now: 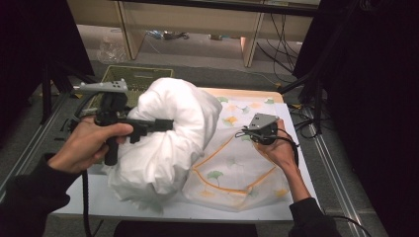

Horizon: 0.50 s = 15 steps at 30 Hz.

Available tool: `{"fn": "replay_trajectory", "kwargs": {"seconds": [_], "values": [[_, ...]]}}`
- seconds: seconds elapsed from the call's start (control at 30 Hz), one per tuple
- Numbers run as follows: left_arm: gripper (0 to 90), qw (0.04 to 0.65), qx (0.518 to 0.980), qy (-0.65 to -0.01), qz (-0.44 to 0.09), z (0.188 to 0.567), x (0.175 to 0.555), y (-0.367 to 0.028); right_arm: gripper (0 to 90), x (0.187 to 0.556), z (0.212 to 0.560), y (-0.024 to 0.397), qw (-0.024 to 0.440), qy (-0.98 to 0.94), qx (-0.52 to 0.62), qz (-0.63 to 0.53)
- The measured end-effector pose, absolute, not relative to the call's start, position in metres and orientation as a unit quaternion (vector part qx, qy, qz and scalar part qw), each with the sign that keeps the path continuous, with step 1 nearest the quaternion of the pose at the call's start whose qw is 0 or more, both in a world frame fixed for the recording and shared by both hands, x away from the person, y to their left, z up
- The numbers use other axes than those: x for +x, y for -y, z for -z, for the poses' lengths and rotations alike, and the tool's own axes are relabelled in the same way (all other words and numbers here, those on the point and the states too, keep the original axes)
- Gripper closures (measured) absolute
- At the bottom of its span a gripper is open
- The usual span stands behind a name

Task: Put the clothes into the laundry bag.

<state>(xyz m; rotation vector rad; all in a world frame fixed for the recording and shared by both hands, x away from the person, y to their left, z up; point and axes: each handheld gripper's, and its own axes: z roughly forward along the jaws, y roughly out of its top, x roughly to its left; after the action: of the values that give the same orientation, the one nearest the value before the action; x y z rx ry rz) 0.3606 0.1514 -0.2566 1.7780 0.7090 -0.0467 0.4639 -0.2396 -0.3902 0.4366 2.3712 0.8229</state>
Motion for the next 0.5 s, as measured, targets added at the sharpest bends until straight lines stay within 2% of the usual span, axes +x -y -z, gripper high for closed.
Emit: {"fn": "replay_trajectory", "kwargs": {"seconds": [0.27, 0.5], "values": [[50.9, 0.563, 0.778, -0.270, 0.068, 0.292, 0.342, -0.124, 89.4, 0.465, 0.383, 0.241, 0.298, -0.885, 0.166, -0.316], [50.8, 0.557, 0.778, -0.274, 0.097, 0.325, 0.339, -0.110, 89.4, 0.464, 0.381, 0.241, 0.301, -0.882, 0.173, -0.319]]}}
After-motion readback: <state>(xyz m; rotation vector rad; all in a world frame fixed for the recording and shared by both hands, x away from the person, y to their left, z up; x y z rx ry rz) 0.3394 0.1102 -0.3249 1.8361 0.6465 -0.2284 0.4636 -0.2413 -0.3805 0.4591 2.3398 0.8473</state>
